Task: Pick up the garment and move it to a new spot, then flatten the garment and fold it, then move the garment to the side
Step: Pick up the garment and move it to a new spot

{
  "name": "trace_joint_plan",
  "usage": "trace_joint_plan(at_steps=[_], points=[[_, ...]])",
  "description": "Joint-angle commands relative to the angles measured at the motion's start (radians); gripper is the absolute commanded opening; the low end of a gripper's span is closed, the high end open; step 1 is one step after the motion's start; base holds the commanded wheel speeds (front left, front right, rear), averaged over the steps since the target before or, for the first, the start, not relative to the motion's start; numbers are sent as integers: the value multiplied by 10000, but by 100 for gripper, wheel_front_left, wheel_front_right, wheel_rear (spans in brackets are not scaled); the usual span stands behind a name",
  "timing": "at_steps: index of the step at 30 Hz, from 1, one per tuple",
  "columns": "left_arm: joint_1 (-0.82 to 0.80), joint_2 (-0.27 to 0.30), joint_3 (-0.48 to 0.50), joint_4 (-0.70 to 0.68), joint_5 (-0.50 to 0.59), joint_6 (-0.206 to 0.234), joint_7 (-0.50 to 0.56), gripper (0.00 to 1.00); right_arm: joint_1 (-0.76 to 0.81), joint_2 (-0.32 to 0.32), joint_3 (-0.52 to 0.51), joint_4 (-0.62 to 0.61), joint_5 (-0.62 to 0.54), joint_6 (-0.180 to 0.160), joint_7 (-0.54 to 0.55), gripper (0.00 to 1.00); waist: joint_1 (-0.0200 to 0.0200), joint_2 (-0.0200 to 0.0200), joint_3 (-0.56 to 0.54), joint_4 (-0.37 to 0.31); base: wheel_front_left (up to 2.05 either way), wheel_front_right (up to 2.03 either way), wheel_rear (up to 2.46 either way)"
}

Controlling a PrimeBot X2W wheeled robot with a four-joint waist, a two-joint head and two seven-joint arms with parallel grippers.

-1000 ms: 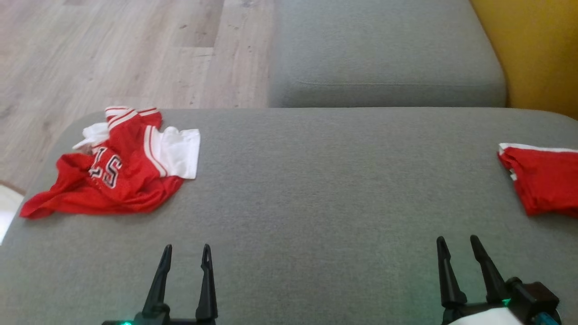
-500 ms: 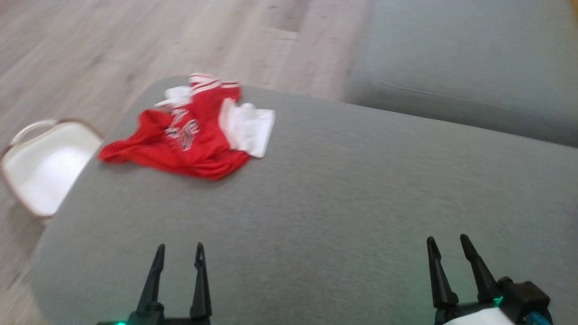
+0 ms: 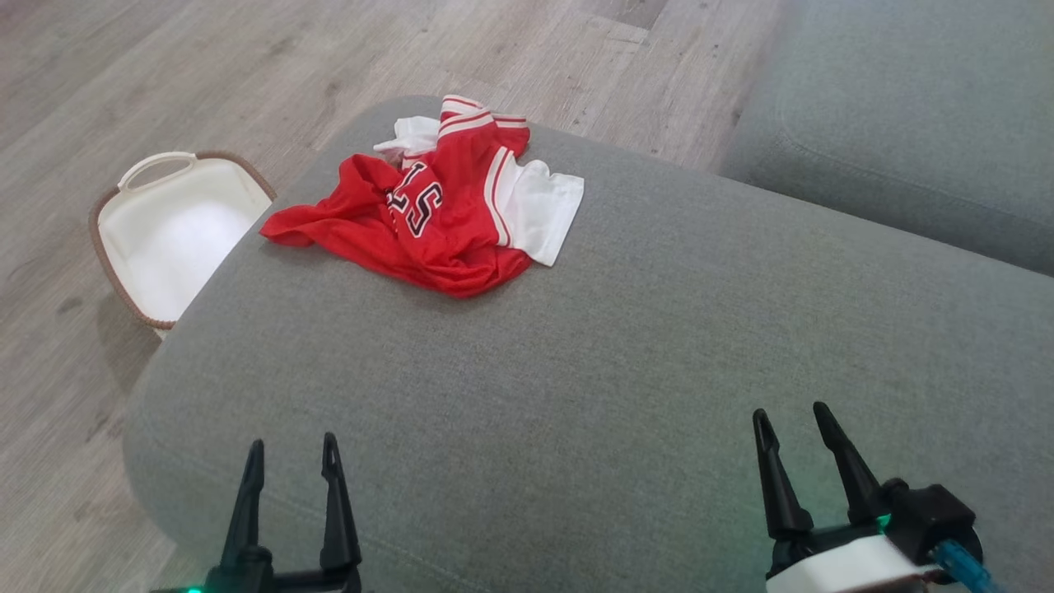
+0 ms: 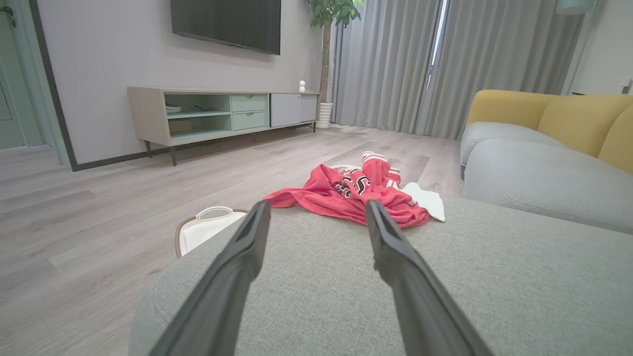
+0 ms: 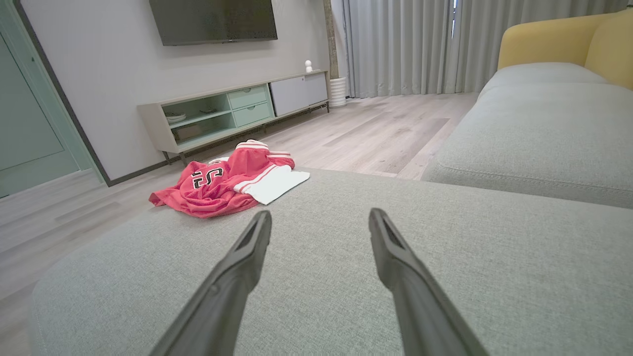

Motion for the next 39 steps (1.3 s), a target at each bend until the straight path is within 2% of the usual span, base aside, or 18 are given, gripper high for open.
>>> trace_joint_plan(at_steps=[1,8,13,18,22,26,27,33,39], points=[[-253,-57,323,-307,17,4,-51,100,-484,-72,258,-248,-111,-9,-93,100,-2,0,18,11,0,0,0],[-349,-57,268,-154,47,-215,-51,100,-391,-72,179,-207,-190,-9,-93,100,-2,0,79,61,0,0,0],[-1041,33,237,-169,383,-635,-51,100,-150,-72,-35,-332,-334,-9,-93,100,-2,0,231,164,0,0,0],[-3073,399,338,-96,451,-1281,-51,100,-289,-106,-253,-678,-823,-9,-93,100,-2,0,1258,125,0,0,0],[-5290,700,517,300,506,-1598,-49,100,-729,-546,-294,-919,-1130,-9,-93,100,-2,0,2262,-104,0,0,0],[-7584,957,565,1386,425,-2021,396,100,-1145,-1022,-377,-1195,-1247,-9,-93,100,-2,0,3033,-324,0,0,0],[-7584,957,565,1386,425,-2021,396,100,-1145,-1022,-377,-1195,-1247,-9,-93,100,-2,0,3033,-324,0,0,0],[-10728,1210,678,4131,-68,-2570,1781,100,-1589,-1716,-277,-1485,-1410,-9,-93,100,-2,0,4079,-836,0,0,0],[-12982,1506,792,7167,-104,-2521,2445,100,-1755,-2430,-439,-2163,-1502,-9,191,100,-2,0,5227,-1399,0,0,0]])
